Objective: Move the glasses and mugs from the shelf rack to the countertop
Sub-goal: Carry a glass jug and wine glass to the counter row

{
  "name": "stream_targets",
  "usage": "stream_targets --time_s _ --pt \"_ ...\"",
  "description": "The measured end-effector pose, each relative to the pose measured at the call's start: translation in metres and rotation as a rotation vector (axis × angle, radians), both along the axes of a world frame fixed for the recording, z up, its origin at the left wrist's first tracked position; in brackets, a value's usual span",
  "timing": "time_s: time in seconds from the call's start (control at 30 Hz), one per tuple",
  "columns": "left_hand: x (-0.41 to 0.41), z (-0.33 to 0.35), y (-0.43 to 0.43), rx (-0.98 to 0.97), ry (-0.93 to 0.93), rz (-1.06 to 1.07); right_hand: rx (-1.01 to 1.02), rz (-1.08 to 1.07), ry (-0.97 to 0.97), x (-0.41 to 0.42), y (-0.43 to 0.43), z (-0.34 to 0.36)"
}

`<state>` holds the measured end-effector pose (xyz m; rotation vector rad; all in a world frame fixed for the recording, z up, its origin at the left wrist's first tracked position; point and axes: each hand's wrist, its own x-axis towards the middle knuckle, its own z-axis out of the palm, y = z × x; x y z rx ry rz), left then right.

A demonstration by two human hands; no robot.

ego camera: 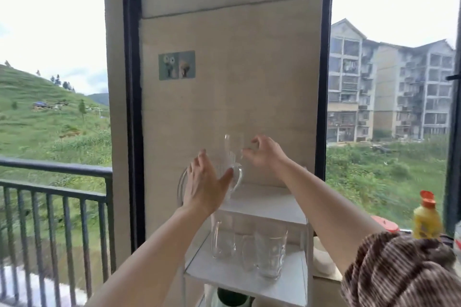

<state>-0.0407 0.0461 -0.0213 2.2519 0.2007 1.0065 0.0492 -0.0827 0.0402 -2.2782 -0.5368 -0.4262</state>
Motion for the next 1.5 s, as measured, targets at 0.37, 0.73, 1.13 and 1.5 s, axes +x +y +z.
stream_targets --time_s 0.37,0.73,1.13,1.5 --pt "0.046 -0.009 0.044 -0.262 0.042 -0.228 0.179 0.096 0.137 0.07 0.037 0.004" --pt "0.042 -0.01 0.038 -0.308 -0.007 -0.202 0.423 0.078 0.176 0.067 0.038 -0.006" --pt "0.002 0.045 -0.044 -0.412 -0.272 -0.435 0.764 0.052 -0.047 -0.026 -0.096 0.058" --pt "-0.062 -0.014 -0.246 -0.333 -0.039 -0.862 0.653 -0.362 -0.046 -0.167 -0.32 -0.018"
